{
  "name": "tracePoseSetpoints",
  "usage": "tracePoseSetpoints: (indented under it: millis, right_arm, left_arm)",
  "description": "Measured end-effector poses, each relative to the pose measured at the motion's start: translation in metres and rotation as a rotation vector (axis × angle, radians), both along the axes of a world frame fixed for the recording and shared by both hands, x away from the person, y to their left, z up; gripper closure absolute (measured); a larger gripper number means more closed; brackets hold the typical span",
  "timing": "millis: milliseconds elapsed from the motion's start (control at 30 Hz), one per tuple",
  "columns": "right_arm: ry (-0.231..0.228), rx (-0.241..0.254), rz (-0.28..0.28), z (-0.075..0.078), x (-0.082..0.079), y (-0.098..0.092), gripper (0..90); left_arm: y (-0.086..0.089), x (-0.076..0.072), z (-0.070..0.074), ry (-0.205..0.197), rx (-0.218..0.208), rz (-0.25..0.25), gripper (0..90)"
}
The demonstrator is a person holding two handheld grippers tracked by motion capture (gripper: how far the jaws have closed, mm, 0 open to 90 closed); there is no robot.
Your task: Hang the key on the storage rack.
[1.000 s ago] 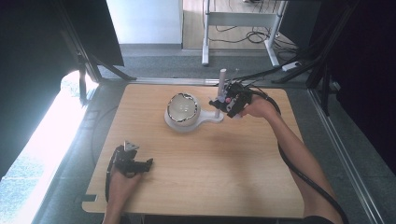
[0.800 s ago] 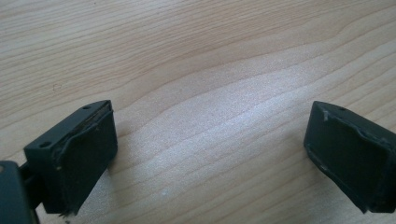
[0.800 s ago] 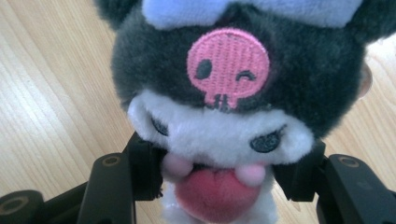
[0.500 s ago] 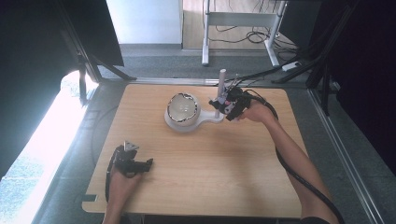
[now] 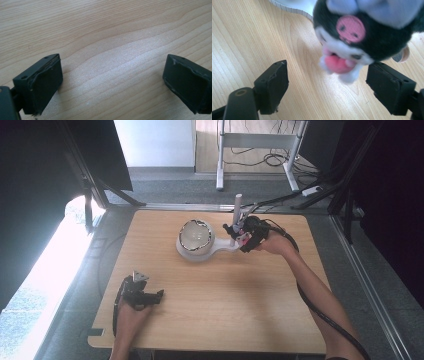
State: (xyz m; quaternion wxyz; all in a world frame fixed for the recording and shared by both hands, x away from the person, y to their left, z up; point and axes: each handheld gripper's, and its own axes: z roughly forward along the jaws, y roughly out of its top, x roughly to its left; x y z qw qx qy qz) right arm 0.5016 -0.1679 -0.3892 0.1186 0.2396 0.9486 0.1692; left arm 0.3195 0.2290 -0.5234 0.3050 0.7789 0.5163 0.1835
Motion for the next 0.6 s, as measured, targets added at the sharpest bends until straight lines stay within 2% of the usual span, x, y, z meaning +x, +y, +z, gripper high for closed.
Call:
tracePoseSetpoints:
  millis: [233,600]
  right_arm:
    - [-0.032,-0.003,-0.006,0.008,-0.010,-0.006,13.3]
    - [-0.032,0.004,-0.003,0.014,-0.027,-0.017,12.7]
  left_arm:
    - [0.000,0.000,0.000,0.000,0.000,0.000,2.6]
    - [0.000,0.000,0.000,0.000,0.000,0.000,2.6]
